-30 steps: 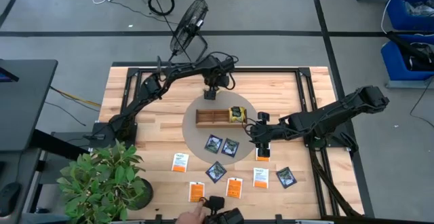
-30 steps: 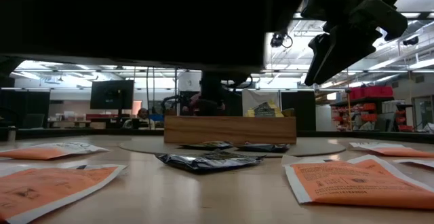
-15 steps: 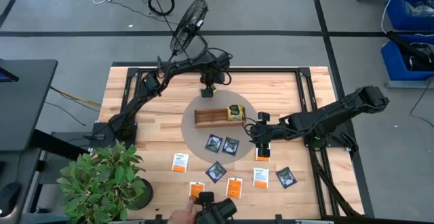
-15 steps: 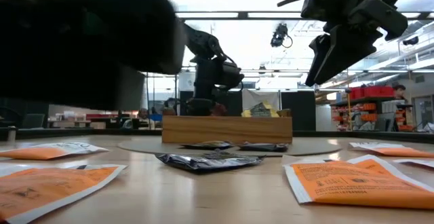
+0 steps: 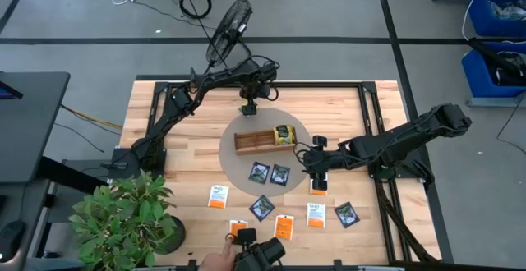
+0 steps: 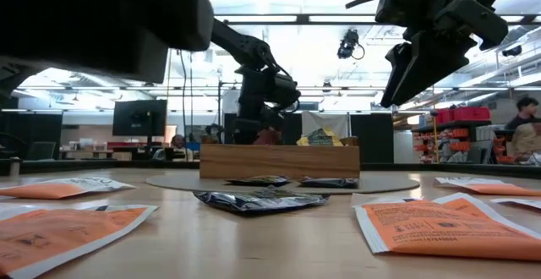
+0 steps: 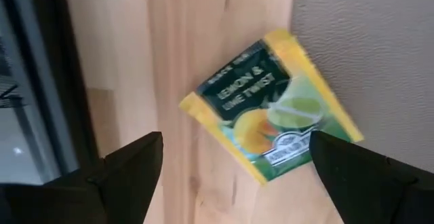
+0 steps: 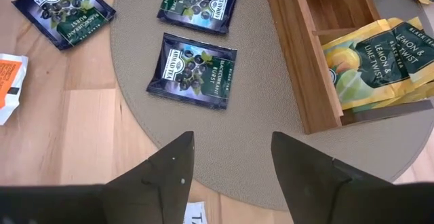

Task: Pick & Place Tea
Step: Put the yellow tea bag into the right section of the wooden organizer

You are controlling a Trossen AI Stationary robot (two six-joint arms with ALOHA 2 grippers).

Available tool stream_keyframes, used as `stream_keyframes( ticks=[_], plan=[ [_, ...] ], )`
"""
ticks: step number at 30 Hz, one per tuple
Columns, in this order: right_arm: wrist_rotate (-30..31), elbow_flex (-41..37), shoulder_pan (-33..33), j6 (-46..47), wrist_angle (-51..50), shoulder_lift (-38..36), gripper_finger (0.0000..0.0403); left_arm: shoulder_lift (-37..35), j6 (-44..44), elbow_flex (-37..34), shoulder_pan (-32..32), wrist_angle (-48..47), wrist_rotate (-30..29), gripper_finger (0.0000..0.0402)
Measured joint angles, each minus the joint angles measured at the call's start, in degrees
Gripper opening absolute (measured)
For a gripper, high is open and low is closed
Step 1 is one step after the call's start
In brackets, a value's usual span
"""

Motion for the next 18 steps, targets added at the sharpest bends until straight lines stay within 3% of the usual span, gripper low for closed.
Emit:
stream_keyframes(
  ticks=[9, 18],
  plan=[
    [0.1, 0.0, 0.0, 0.5, 0.0, 0.0, 0.0205, 0.0, -0.5, 0.0, 2.3, 0.9, 0.1, 0.0373],
    [0.1, 0.0, 0.0, 0.3, 0.1, 0.0, 0.0205, 0.0, -0.8, -3.3, 3.6, -1.5, 6.1, 0.0373]
  ],
)
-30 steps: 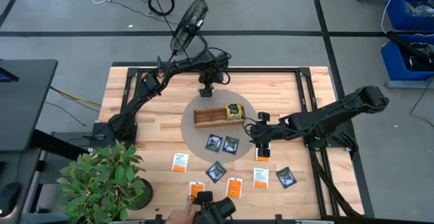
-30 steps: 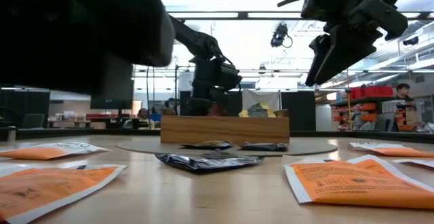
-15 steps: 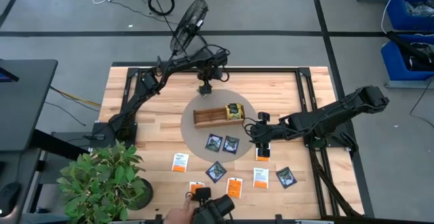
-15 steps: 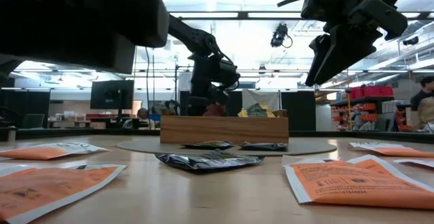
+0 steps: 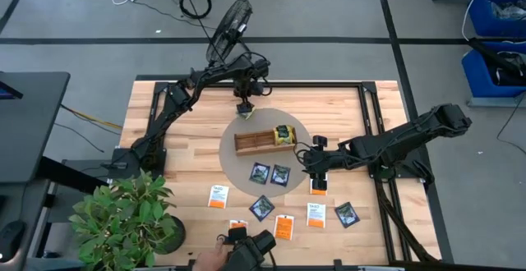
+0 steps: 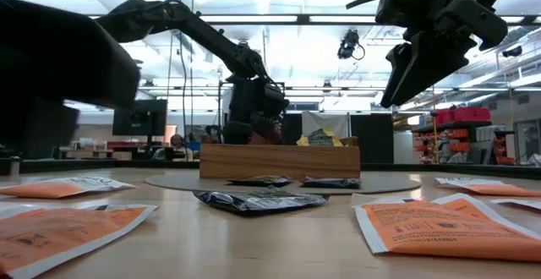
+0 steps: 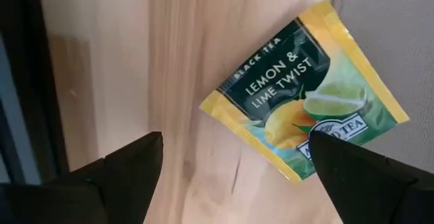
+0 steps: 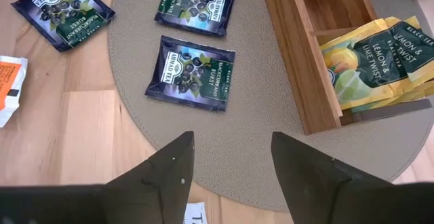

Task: Pick & Place Tea
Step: Put the yellow tea bag into the right section of the wooden organizer

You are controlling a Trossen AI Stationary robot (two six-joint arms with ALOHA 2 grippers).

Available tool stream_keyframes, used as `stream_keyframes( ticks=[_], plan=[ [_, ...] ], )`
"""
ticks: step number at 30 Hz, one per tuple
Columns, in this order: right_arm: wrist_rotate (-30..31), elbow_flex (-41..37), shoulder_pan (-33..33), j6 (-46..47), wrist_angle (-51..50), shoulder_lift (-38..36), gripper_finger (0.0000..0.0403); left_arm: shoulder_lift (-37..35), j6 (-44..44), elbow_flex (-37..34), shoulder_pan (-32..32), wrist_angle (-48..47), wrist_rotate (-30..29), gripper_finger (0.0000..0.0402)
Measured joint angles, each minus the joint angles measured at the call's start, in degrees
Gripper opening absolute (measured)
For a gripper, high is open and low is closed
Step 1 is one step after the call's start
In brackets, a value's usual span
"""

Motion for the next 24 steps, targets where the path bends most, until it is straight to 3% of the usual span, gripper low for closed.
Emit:
stream_keyframes(
  ticks=[9, 24],
  plan=[
    [0.0, 0.0, 0.0, 0.1, 0.0, 0.0, 0.0205, 0.0, -8.6, -0.1, 0.8, -3.6, -9.1, 0.0373],
    [0.0, 0.0, 0.0, 0.2, 0.0, 0.0, 0.0205, 0.0, -20.2, -0.1, 3.5, -6.5, -8.2, 0.0373]
  ],
)
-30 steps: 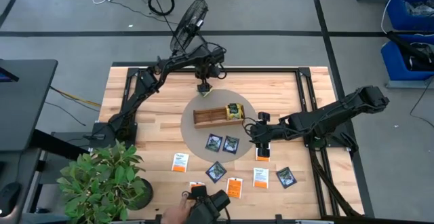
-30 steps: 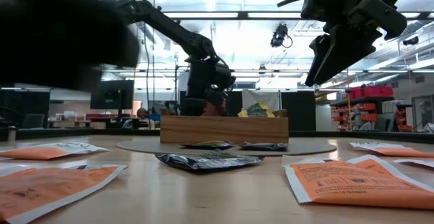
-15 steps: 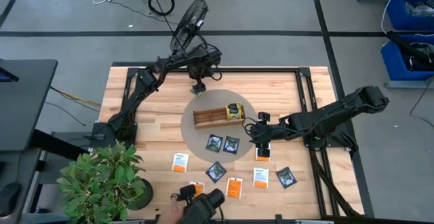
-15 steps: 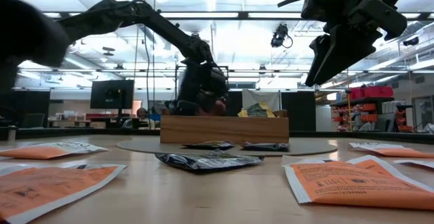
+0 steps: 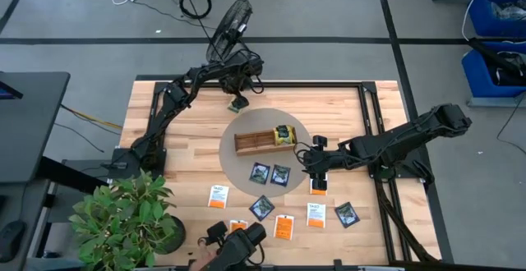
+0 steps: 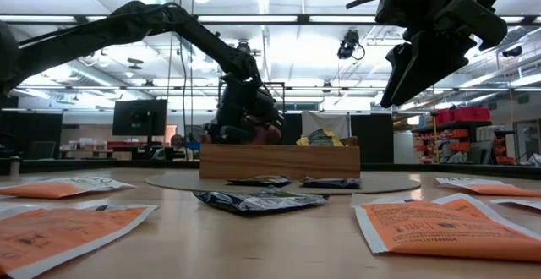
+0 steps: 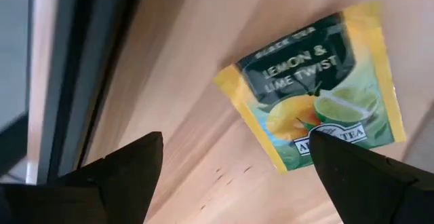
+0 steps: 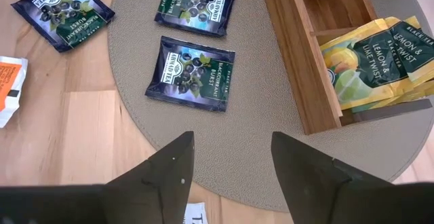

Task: Pick & Place Tea
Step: Put the yellow tea bag into the right section of the wooden organizer

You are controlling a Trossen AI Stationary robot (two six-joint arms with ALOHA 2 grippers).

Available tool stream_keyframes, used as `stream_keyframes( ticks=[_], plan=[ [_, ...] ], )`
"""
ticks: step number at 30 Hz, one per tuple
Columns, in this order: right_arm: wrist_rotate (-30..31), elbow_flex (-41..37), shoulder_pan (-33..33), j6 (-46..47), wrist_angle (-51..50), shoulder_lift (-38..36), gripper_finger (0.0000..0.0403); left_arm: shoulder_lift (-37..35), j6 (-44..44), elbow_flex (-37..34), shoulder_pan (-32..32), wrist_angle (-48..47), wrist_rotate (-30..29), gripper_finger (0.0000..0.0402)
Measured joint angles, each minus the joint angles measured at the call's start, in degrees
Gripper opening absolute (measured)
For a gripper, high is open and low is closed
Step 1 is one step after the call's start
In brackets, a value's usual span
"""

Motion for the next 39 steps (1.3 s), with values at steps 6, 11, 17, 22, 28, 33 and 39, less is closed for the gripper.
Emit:
stream_keyframes(
  ticks=[6, 11, 17, 22, 28, 33, 39],
  plan=[
    [0.0, 0.0, 0.0, 0.0, 0.0, 0.0, 0.0205, 0.0, -0.6, 0.0, 0.4, -1.2, -0.1, 0.0373],
    [0.0, 0.0, 0.0, 0.0, 0.0, 0.0, 0.0205, 0.0, -0.6, 0.0, 0.3, -2.3, -0.6, 0.0373],
    [0.0, 0.0, 0.0, 0.1, 0.0, 0.0, 0.0205, -1.4, 0.1, 0.0, 0.3, -3.5, -3.3, 0.0373],
    [0.0, 0.0, 0.0, 0.2, 0.0, 0.0, 0.0205, -4.5, -0.2, 0.0, 0.3, 0.5, 0.3, 0.0373],
    [-0.3, 0.0, 0.0, 1.8, 0.0, 0.0, 0.0205, -4.4, -7.3, 0.0, 0.7, 8.4, 12.7, 0.0373],
    [-2.4, 0.0, 0.1, 1.9, 0.1, 0.0, 0.0205, -3.4, -9.4, -0.8, 0.6, 8.4, 14.0, 0.0373],
    [-2.3, 0.0, 0.3, 1.7, 0.0, 0.0, 0.0205, -3.4, -9.8, -0.8, 1.1, 7.2, 9.3, 0.0373]
  ],
)
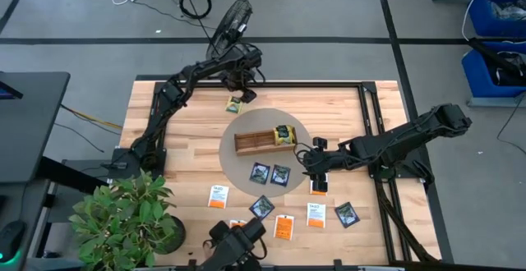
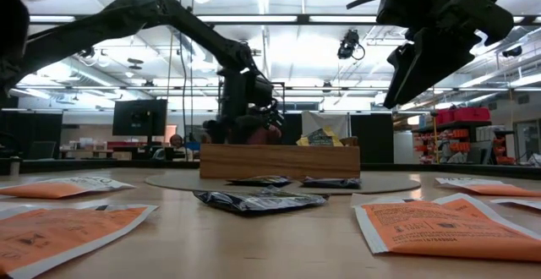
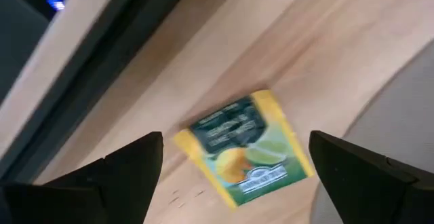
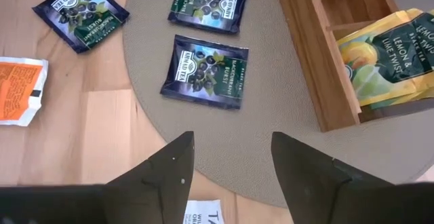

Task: Pick & Place Tea
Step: Put the yellow tea bag into the right section of the wooden organizer

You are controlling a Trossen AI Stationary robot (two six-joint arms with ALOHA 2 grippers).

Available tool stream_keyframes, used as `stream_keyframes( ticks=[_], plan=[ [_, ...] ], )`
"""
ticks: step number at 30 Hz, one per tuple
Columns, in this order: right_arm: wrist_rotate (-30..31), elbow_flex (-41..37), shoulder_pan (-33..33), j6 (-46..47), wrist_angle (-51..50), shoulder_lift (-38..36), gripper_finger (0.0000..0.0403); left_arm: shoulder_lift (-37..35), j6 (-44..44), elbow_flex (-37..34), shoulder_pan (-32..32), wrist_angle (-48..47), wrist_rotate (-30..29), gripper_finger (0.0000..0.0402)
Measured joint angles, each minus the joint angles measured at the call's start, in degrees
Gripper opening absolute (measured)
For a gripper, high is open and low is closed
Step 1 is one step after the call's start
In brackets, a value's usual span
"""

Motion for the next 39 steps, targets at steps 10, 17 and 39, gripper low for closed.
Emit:
stream_keyframes(
  ticks=[10, 17, 39],
  plan=[
    [0.0, 0.0, 0.0, -0.2, -0.1, 0.0, 0.0205, 2.6, -0.6, 0.0, 0.4, -0.2, 0.1, 0.0374],
    [0.0, 0.0, 0.0, -0.4, -0.1, 0.0, 0.0205, 2.8, 0.2, 0.0, 0.6, 0.2, 1.3, 0.0374],
    [0.0, 0.0, 0.0, -0.2, 0.2, 0.0, 0.0205, 5.5, 3.1, 0.1, 2.1, -1.7, 5.1, 0.0218]
  ],
)
